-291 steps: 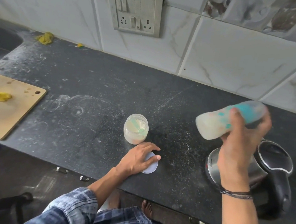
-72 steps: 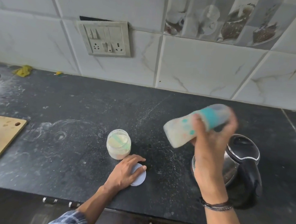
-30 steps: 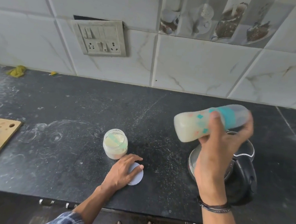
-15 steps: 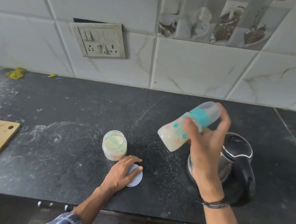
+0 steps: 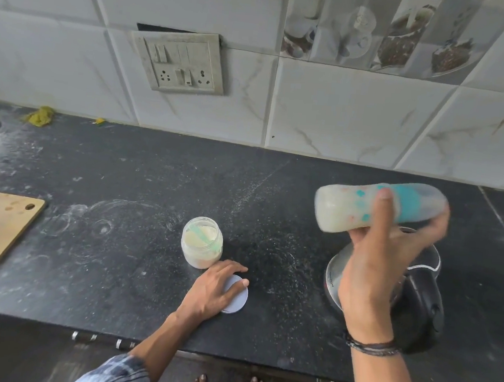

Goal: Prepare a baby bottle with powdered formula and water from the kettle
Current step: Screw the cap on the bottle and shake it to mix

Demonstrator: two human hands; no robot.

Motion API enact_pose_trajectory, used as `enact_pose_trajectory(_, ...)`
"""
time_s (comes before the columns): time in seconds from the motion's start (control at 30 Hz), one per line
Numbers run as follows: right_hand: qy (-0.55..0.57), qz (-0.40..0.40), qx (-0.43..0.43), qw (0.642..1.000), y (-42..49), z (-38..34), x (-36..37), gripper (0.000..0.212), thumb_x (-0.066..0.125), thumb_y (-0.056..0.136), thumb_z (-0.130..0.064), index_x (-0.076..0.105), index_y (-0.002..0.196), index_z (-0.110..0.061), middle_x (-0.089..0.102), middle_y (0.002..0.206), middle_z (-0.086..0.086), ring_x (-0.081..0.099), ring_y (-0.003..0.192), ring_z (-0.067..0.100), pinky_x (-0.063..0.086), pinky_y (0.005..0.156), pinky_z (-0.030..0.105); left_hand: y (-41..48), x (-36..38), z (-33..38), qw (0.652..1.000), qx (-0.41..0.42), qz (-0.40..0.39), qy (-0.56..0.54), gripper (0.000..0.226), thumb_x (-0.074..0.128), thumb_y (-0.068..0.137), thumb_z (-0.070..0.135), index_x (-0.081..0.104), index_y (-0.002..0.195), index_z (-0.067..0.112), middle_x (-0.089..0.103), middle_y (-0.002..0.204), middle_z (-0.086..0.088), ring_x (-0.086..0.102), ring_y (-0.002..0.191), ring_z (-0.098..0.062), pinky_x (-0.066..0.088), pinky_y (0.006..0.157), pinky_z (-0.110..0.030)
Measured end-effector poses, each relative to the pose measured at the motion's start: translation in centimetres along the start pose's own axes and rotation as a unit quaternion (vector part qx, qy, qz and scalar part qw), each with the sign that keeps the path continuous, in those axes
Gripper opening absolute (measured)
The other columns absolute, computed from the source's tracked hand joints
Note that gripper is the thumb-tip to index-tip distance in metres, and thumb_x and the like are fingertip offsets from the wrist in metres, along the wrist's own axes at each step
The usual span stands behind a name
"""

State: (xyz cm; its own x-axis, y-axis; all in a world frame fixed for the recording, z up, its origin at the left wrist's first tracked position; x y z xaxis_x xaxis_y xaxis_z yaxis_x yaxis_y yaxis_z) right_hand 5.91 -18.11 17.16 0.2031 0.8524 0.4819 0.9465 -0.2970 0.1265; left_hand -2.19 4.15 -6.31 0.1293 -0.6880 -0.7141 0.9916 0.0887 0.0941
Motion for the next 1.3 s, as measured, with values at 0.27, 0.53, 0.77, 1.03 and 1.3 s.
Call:
enact_pose_trajectory(0.27,0.008,-0.005,0.023,1.0,0.0,0.9,-0.6,0.082,0.086,0.086,-0.036,0.033,0.148,-0.03,0.073,0.114,-0.016,0.073,0.108,0.011,0.063,0.077,0.038,0.1,0.0,0.1,1.0,-0.002,0.0,0.001,0.043,0.049,0.098,0.062,0.064,0.125,0.031,0.06,0.124,0.021,0.05,0.119,0.005,0.037,0.1,-0.017)
enact_pose_trajectory(0.53,0.018,0.006,0.021,1.0,0.3,0.4,-0.9,0.077,0.084,0.085,-0.032,0.037,0.145,-0.034,0.067,0.127,-0.004,0.073,0.11,0.015,0.062,0.077,0.037,0.2,0.0,0.1,1.0,0.0,0.002,0.011,0.043,0.049,0.099,0.062,0.064,0.125,0.032,0.059,0.124,0.022,0.047,0.118,0.008,0.026,0.097,-0.001)
enact_pose_trajectory(0.77,-0.044,-0.061,0.027,0.997,0.1,0.2,-0.3,0.076,0.086,0.086,-0.017,0.038,0.145,-0.025,0.073,0.111,-0.013,0.072,0.097,0.009,0.061,0.076,0.035,0.1,0.1,-0.1,1.0,0.004,0.003,0.008,0.041,0.049,0.099,0.063,0.063,0.124,0.034,0.058,0.124,0.025,0.045,0.118,0.013,0.028,0.098,-0.004)
enact_pose_trajectory(1.03,-0.066,-0.08,0.037,0.994,0.0,0.4,0.1,0.07,0.082,0.089,-0.01,0.041,0.142,-0.029,0.068,0.116,0.0,0.072,0.095,0.011,0.06,0.076,0.032,0.0,0.0,0.0,1.0,0.002,0.005,0.0,0.048,0.043,0.097,0.069,0.063,0.124,0.033,0.059,0.123,0.024,0.049,0.119,0.008,0.03,0.098,-0.006)
enact_pose_trajectory(1.3,-0.049,-0.041,0.037,0.997,-0.1,0.4,0.2,0.068,0.077,0.094,-0.009,0.037,0.145,-0.027,0.071,0.119,-0.006,0.072,0.101,0.011,0.062,0.079,0.039,-0.1,0.1,0.0,1.0,0.001,0.003,-0.009,0.05,0.043,0.097,0.07,0.063,0.124,0.033,0.06,0.124,0.023,0.049,0.119,0.007,0.035,0.099,-0.013)
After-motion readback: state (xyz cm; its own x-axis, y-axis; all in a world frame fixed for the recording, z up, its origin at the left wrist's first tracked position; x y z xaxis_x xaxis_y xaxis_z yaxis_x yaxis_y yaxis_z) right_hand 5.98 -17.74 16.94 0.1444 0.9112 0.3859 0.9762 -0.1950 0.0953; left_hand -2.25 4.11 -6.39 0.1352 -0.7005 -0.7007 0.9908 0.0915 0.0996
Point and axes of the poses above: each hand's wrist, its own y-axis towards the middle knuckle, its own x-axis out of the palm, z = x × y, the point moved 3 cm from there along y, towards the middle knuckle
